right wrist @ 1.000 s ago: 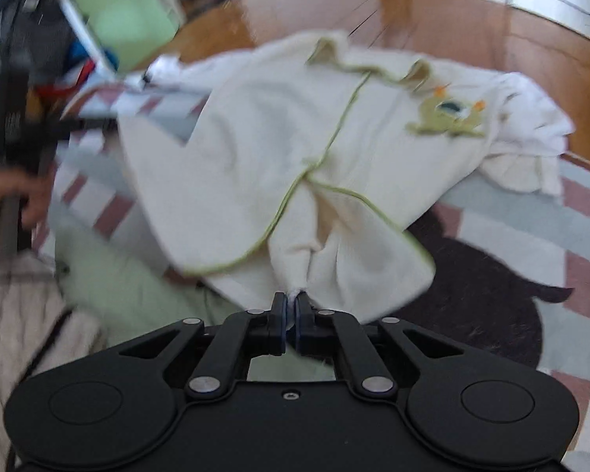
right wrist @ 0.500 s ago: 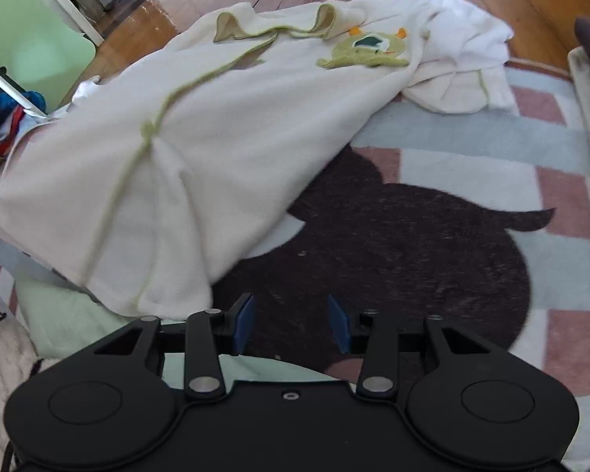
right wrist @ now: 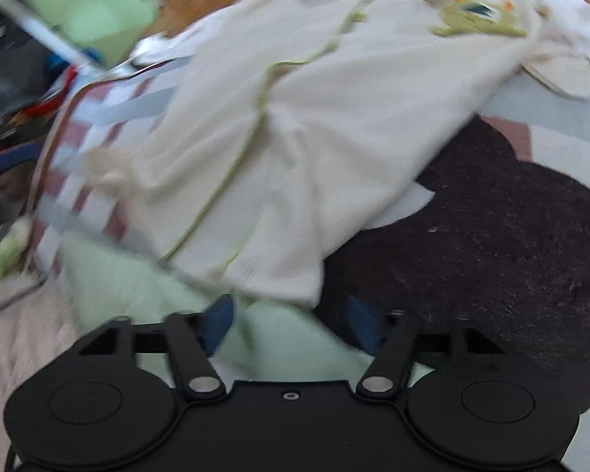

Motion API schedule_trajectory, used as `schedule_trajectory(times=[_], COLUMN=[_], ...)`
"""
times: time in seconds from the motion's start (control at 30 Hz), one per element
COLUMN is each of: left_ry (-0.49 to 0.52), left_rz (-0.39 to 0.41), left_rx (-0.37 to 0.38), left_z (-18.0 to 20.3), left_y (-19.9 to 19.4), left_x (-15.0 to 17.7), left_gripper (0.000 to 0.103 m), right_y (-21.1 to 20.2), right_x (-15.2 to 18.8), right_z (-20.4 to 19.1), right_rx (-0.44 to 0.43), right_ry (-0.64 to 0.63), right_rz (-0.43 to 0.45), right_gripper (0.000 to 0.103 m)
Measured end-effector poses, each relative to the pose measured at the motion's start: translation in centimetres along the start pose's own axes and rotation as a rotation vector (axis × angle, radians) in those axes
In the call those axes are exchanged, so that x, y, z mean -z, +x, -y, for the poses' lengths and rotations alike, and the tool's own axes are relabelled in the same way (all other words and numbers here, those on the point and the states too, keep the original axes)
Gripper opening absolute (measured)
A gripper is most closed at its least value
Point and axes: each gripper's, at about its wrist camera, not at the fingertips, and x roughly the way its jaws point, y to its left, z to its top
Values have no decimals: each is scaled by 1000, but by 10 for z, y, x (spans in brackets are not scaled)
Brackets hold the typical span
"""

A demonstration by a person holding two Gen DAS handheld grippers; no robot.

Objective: Fold clothes
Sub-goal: 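Release and regrasp the sleepsuit edges with both grippers to smooth it flat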

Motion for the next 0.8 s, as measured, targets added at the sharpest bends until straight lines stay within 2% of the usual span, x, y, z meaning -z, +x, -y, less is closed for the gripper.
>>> schedule_trajectory(times=[0.03, 0.07, 0.1, 0.13, 0.17, 0.27, 0.33, 0.47, 0.5, 0.57, 0.6, 0.67, 0.7, 0.73, 0.77, 0.8], left_ry=[20, 77, 126, 168, 211, 320, 373, 417, 424, 456, 473, 554, 600, 659, 727, 767], left_rz=[5, -12, -44, -78, -113, -124, -171, -284, -290, -274, -265, -267, -269, -291, -309, -307], left_rx=[7, 79, 152, 219, 285, 333, 386, 496, 504, 496, 491, 500, 490, 441, 367, 318], left_z=[4, 13, 22, 31, 40, 66, 82, 113, 121, 133, 139, 149, 154, 159, 163, 164], left_y=[0, 3, 10, 17, 24, 40, 54, 83, 89, 98, 103, 113, 119, 125, 131, 134], left_x=[-2, -4, -5, -5, -5, -3, -1, 8, 12, 21, 26, 36, 41, 47, 56, 63], left_gripper=[55, 55, 55, 56, 56, 58, 64, 65, 67, 77, 78, 69, 46, 15, 8, 9], right_y=[3, 7, 10, 9, 1, -29, -48, -68, -71, -78, -82, -89, -91, -92, -92, -90], right_x=[-1, -3, -4, -5, -6, -21, -34, -62, -68, -77, -80, -86, -89, -90, -89, -87], right_z=[-6, -11, -17, -22, -26, -24, -20, -14, -15, -17, -18, -21, -23, -25, -26, -26], right_rx=[25, 50, 75, 80, 63, 37, 22, 27, 10, -33, -74, -141, -148, -140, -113, -87], right_ry=[-40, -81, -121, -150, -163, -148, -124, -85, -84, -79, -73, -65, -73, -84, -98, -110], right_rz=[-9, -17, -26, -14, 22, 162, 245, 293, 298, 314, 330, 359, 366, 374, 380, 375], right_gripper=[71, 63, 47, 5, 2, 1, 1, 1, 1, 1, 1, 1, 1, 1, 2, 2])
